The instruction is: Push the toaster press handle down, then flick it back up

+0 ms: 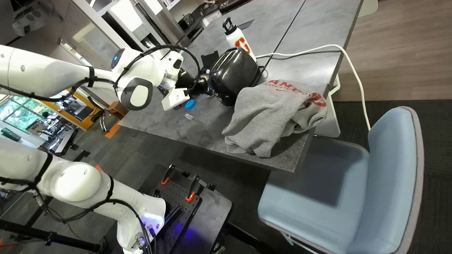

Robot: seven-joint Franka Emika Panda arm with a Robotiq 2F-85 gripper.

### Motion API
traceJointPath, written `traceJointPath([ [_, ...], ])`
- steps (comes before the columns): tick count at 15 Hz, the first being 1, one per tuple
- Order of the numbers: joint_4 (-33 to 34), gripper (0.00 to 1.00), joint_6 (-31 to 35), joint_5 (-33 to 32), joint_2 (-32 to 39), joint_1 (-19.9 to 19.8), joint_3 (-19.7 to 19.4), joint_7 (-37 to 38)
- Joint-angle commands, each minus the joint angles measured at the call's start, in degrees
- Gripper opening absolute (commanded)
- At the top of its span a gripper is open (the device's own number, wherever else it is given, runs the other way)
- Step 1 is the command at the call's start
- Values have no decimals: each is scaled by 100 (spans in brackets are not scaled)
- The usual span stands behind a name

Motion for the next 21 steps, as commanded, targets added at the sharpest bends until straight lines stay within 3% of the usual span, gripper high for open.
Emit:
traceJointPath([
  [1,0,1,0,-3,18,-4,5,4],
  [5,30,0,85,24,117,24,-17,-35],
  [8,24,0,164,312,241,312,-204,-306],
  [14,131,0,210,1336,545,1008,-657,-1109],
  [21,618,0,180,2505,1200,1192,-703,-1956],
])
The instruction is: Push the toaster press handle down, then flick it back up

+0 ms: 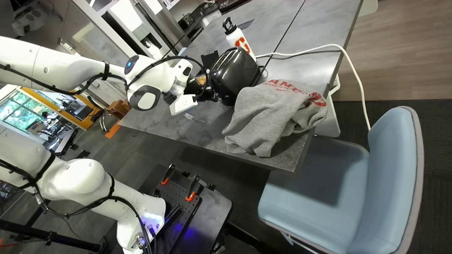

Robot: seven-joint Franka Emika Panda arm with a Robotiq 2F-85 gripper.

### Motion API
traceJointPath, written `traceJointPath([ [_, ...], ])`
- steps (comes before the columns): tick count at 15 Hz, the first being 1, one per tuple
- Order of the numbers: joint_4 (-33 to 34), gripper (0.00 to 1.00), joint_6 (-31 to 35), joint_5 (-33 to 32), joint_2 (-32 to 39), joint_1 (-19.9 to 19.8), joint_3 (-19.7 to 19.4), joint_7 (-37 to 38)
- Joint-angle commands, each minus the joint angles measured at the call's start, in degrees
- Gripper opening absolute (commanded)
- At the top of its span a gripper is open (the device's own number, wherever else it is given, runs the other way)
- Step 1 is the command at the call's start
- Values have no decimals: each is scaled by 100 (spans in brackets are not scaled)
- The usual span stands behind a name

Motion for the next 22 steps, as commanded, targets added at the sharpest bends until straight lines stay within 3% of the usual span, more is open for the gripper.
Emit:
traceJointPath([
  [1,472,0,-19,677,539,64,57,-500],
  [8,1392,0,-279,1981,1705,-522,952,-1285],
  [10,1374,0,-265,2202,1750,-702,1224,-1417],
  [11,1201,1,-116,1941,1633,-477,1016,-1127],
  [22,1290,0,-87,2086,1769,-637,1275,-1302],
])
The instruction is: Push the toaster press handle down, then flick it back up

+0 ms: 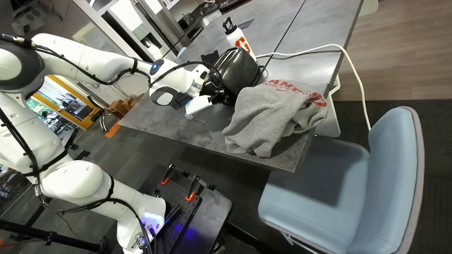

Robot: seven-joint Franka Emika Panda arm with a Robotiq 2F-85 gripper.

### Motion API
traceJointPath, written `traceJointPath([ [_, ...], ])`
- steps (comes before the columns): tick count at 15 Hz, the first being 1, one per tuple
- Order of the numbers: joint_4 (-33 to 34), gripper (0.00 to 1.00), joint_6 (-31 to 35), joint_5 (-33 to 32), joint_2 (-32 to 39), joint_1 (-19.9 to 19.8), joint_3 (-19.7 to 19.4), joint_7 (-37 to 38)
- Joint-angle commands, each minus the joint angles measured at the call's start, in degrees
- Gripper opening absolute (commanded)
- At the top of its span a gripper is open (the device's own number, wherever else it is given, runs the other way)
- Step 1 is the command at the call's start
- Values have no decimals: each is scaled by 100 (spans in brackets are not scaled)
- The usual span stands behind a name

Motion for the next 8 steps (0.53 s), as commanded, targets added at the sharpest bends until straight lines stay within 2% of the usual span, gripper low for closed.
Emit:
traceJointPath([
  [1,-3,0,52,51,-71,-38,90,-114],
  [8,3,0,173,117,-121,-104,208,-182],
])
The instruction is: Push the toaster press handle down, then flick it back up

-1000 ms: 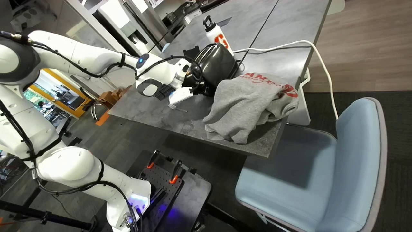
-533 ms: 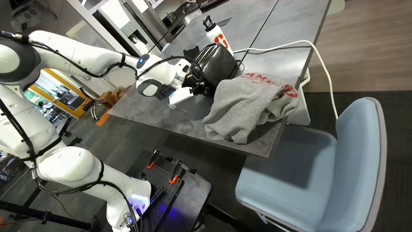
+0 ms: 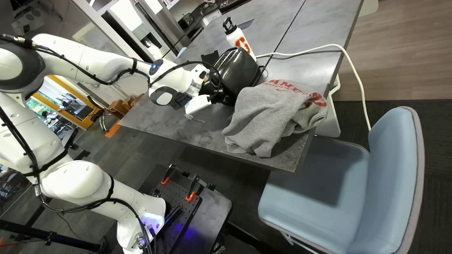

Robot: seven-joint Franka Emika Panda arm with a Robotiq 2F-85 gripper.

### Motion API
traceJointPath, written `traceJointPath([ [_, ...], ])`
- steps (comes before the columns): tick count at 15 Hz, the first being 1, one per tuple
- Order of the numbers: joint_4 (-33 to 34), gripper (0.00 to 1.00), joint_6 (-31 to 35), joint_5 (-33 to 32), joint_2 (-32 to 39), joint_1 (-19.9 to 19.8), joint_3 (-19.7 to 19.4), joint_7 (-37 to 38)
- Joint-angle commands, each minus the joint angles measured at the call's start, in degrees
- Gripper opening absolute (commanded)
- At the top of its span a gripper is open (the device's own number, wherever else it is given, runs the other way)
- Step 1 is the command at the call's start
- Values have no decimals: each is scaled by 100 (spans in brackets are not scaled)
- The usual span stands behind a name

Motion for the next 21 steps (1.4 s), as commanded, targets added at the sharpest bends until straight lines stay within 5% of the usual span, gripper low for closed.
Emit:
traceJointPath([
  [1,-3,0,135,125,-128,-112,119,-197],
  [21,131,0,86,125,-157,-452,458,-153],
])
